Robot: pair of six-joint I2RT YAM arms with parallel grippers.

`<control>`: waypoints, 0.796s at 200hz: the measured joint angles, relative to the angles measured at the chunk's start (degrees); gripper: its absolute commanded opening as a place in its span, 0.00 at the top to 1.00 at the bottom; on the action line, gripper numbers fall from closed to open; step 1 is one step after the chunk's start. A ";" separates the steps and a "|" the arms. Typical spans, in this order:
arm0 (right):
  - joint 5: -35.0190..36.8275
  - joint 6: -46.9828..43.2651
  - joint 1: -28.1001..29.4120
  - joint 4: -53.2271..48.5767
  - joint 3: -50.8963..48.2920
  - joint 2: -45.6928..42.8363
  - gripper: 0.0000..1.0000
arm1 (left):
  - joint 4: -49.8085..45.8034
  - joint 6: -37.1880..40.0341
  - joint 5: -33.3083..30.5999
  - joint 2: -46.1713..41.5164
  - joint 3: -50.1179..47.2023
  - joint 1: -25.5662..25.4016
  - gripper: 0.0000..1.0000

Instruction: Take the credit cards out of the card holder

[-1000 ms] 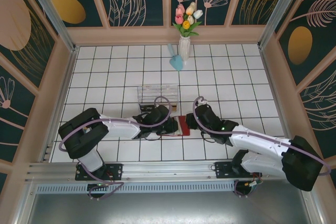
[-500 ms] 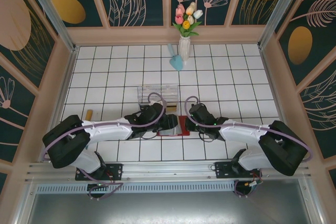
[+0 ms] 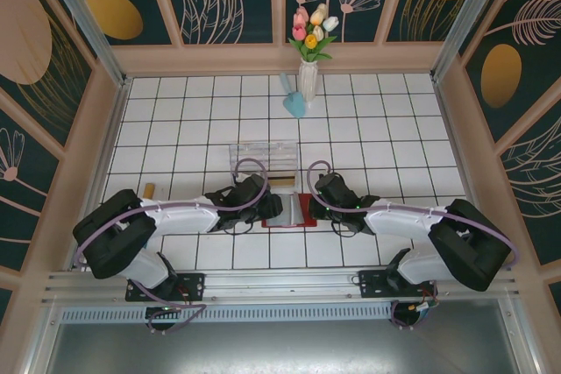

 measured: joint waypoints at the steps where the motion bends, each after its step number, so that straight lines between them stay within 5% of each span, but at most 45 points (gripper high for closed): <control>1: 0.00 0.02 0.00 0.00 0.00 0.00 0.91 | 0.04 0.00 0.07 0.09 0.00 0.00 0.49; 159: 0.61 -0.20 0.04 -0.57 0.02 0.07 0.90 | 8.37 0.04 7.74 2.51 -0.57 0.04 0.52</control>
